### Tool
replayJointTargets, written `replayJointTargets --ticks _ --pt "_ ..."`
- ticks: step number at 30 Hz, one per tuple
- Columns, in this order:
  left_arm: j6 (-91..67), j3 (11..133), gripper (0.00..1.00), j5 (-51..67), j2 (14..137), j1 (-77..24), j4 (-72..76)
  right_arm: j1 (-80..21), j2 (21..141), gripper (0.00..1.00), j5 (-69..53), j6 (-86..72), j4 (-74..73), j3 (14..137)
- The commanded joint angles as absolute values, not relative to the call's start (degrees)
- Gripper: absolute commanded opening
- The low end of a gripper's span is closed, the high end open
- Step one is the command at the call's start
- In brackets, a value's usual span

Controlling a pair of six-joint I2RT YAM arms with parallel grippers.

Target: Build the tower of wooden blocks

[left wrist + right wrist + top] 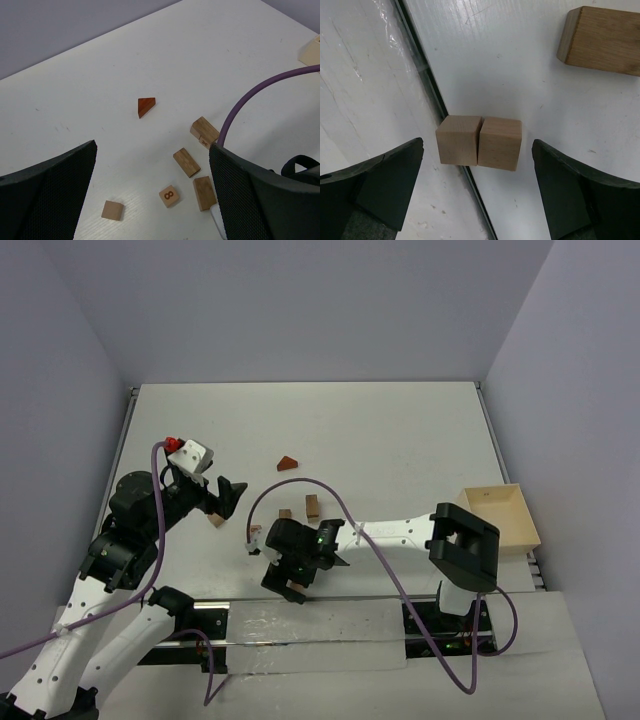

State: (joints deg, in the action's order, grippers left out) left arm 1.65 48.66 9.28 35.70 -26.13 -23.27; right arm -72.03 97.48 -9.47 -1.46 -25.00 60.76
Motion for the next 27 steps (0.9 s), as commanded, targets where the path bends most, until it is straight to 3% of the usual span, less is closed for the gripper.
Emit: replayJointTargets --ticks 1,6,16,21,22,23,25,27 --pt "1.0 48.3 0.99 10.1 35.7 -25.7 -20.3 -72.5 98.7 0.95 -8.0 -0.6 -21.6 59.5" --pt "1.3 48.0 0.99 9.7 35.8 -25.6 -20.2 -72.5 99.1 0.92 -5.8 1.0 -20.0 58.4" --pt "1.4 47.2 0.99 9.5 36.1 -25.4 -19.5 -72.6 98.1 0.72 -1.1 0.9 -17.4 56.9" --pt "1.7 46.9 0.99 9.6 36.2 -25.3 -19.2 -72.0 94.7 0.49 -2.8 2.6 -16.1 55.2" --pt "1.8 46.8 0.99 9.7 36.2 -25.3 -19.2 -71.4 93.9 0.39 -4.0 3.0 -16.2 54.8" --pt "1.7 46.8 0.99 9.7 36.3 -25.2 -19.2 -70.4 92.9 0.38 -5.5 3.7 -16.6 54.7" --pt "1.7 46.9 0.99 10.2 36.5 -25.2 -18.9 -65.8 90.3 0.05 -10.5 6.7 -20.4 55.4" --pt "1.6 47.1 0.99 10.4 37.0 -25.1 -18.7 -60.6 89.2 0.0 -17.7 9.6 -24.2 58.0"
